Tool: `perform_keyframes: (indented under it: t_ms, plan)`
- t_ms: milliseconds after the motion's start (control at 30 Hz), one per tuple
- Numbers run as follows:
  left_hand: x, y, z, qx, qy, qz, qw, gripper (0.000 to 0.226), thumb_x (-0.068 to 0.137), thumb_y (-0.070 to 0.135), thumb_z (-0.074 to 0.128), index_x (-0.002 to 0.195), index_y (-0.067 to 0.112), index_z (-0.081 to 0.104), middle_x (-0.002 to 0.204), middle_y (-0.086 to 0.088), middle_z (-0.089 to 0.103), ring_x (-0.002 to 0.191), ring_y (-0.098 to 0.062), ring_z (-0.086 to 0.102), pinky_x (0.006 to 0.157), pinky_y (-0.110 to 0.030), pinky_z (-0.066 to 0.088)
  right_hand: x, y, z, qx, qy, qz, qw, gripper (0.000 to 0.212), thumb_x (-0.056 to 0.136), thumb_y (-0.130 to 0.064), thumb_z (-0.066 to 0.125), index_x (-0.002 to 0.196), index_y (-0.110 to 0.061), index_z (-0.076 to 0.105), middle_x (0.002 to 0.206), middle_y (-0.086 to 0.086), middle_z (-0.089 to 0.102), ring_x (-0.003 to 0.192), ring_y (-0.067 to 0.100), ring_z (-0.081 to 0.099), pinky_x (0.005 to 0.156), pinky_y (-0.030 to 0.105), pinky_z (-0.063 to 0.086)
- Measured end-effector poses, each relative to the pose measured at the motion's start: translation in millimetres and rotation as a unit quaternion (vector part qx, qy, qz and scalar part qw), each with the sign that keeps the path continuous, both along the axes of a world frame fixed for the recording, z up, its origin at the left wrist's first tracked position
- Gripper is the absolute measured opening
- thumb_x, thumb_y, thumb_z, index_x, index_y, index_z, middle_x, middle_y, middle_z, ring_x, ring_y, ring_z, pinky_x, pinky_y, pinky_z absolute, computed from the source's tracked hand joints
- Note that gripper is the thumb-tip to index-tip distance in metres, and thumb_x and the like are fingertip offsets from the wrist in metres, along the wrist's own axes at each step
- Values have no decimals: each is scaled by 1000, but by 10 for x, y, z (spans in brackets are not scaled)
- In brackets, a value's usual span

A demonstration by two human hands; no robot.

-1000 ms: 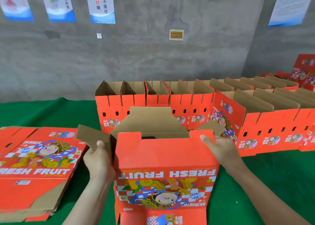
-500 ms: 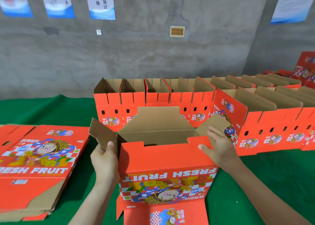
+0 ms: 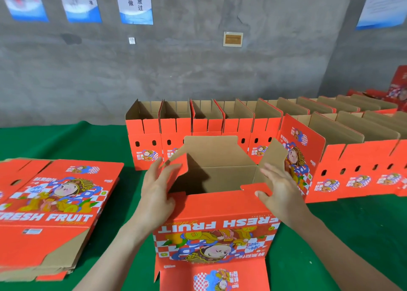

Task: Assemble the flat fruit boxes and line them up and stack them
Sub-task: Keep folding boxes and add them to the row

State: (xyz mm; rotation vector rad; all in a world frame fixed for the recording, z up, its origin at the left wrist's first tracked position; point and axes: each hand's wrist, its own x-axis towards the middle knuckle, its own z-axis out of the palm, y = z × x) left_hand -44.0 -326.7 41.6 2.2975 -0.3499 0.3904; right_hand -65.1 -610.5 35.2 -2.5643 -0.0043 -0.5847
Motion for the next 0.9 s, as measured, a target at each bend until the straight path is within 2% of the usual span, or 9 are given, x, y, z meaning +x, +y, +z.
perform_keyframes:
  t_ms: [100, 200, 267, 367, 467, 533, 633, 733, 900]
  plan:
    - [105, -2, -42, 103, 49, 9, 993, 45, 84, 27, 68, 127, 36, 56, 159, -7, 4, 147, -23, -3, 118, -41, 9, 0, 22, -14, -24, -16, 18, 999, 59, 84, -8, 69, 138, -4, 46, 152, 5, 34, 143, 22, 24, 111, 14, -4]
    - [226, -34, -8, 165, 120, 44, 978, 31, 91, 54, 47, 113, 42, 65, 161, -2, -4, 146, -25, -16, 115, -54, 0, -8, 33, -11, -25, -32, 39, 998, 62, 83, -5, 69, 140, -8, 45, 154, -5, 22, 147, 27, 11, 115, 23, 1]
    - [316, -41, 46, 150, 104, 60, 981, 29, 95, 46, 47, 110, 33, 69, 161, -4, 4, 147, -28, -9, 115, -54, 4, -27, 27, -7, -36, -64, 64, 995, 77, 78, -1, 71, 145, -18, 37, 156, -12, 10, 148, 27, 5, 120, 35, 5]
    - [433, 35, 98, 66, 126, -14, 990, 46, 88, 26, 65, 132, 34, 54, 152, -13, 24, 140, -30, 26, 115, -42, 25, -60, 1, -6, -20, -128, 116, 985, 110, 69, 5, 78, 150, -34, 15, 161, -9, -6, 148, 13, -2, 117, 16, 6]
    - [461, 151, 104, -30, 181, -70, 981, 59, 82, 19, 74, 133, 36, 51, 133, -4, 37, 126, -20, 40, 110, -30, 29, -62, -38, -59, 159, -157, 93, 970, 127, 66, 9, 80, 145, -54, 2, 157, -24, -10, 147, 10, 10, 114, 23, 28]
    - [496, 189, 81, -58, 186, -80, 977, 64, 79, 15, 76, 132, 37, 50, 129, -3, 41, 124, -16, 40, 111, -31, 28, -56, -108, -82, 259, -100, 76, 958, 115, 74, 13, 72, 139, -59, 9, 149, -36, 15, 140, 11, 31, 110, 38, 37]
    - [531, 165, 55, -108, 189, -92, 972, 71, 76, 3, 76, 137, 27, 48, 134, -3, 43, 126, -15, 42, 112, -32, 30, -72, -196, -153, 191, -54, 107, 974, 75, 83, 18, 54, 135, -34, 39, 137, -17, 47, 131, 9, 46, 109, 23, 36]
    - [547, 123, 18, -134, 175, -93, 971, 74, 73, -5, 75, 137, 21, 49, 132, 1, 47, 122, -12, 46, 105, -24, 35, -122, -186, -170, 175, -42, 123, 976, 65, 80, 21, 51, 133, -18, 52, 137, -10, 50, 131, -1, 42, 106, 10, 32]
    - [563, 138, 35, -149, 147, -83, 974, 73, 70, -13, 74, 134, 14, 52, 108, 17, 52, 98, 6, 52, 77, 4, 37, -180, -213, -128, 175, -48, 166, 969, 56, 79, 17, 56, 124, -14, 61, 132, -13, 55, 128, -6, 43, 107, 13, 32]
